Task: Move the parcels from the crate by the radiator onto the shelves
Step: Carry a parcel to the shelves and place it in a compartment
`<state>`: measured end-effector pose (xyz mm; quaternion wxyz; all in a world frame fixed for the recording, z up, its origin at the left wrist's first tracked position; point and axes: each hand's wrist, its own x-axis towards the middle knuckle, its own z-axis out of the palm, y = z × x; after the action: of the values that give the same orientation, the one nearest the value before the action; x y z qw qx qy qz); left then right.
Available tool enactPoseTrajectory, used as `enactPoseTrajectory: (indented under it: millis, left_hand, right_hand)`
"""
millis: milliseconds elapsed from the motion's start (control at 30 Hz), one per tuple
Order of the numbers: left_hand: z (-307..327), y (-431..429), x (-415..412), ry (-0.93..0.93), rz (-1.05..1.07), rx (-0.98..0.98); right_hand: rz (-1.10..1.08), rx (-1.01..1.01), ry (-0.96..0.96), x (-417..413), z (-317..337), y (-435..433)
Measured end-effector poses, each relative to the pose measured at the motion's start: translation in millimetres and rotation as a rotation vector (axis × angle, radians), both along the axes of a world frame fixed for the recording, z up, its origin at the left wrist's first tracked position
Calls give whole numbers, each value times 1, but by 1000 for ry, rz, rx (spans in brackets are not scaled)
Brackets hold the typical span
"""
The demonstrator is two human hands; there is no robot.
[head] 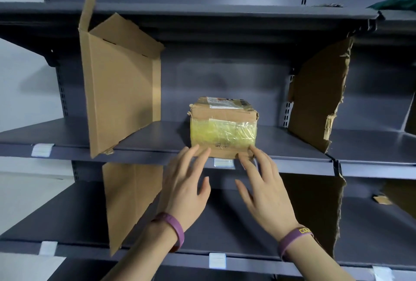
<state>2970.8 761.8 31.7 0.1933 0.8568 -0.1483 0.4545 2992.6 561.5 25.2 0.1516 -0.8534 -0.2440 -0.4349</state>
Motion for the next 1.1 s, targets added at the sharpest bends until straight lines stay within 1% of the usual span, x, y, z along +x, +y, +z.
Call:
enactPoseTrajectory:
  millis: [133, 200, 433, 733, 833, 967, 1100]
  left_hand:
    - [-1, -1, 9, 133, 89, 48]
    - [-2, -1, 14, 169, 125, 70]
    - [0, 1, 26, 209, 205, 148]
    - [3, 0, 26, 248, 189, 157]
    - [-3, -2, 13, 247, 111, 78]
    - [-22, -24, -13, 187, -96, -88]
    - [-45, -68, -30, 243, -307, -82]
  right_hand:
    - [-17, -36, 38, 3, 3, 2]
    - [-48, -70, 52, 5, 5, 4]
    - [-152, -134, 121, 9, 12, 12]
    - [-206, -151, 141, 10, 12, 17]
    - [-187, -112, 152, 2, 10, 14]
    - [-202, -22, 178, -24, -7, -1]
    - [-309, 37, 241, -59, -31, -37]
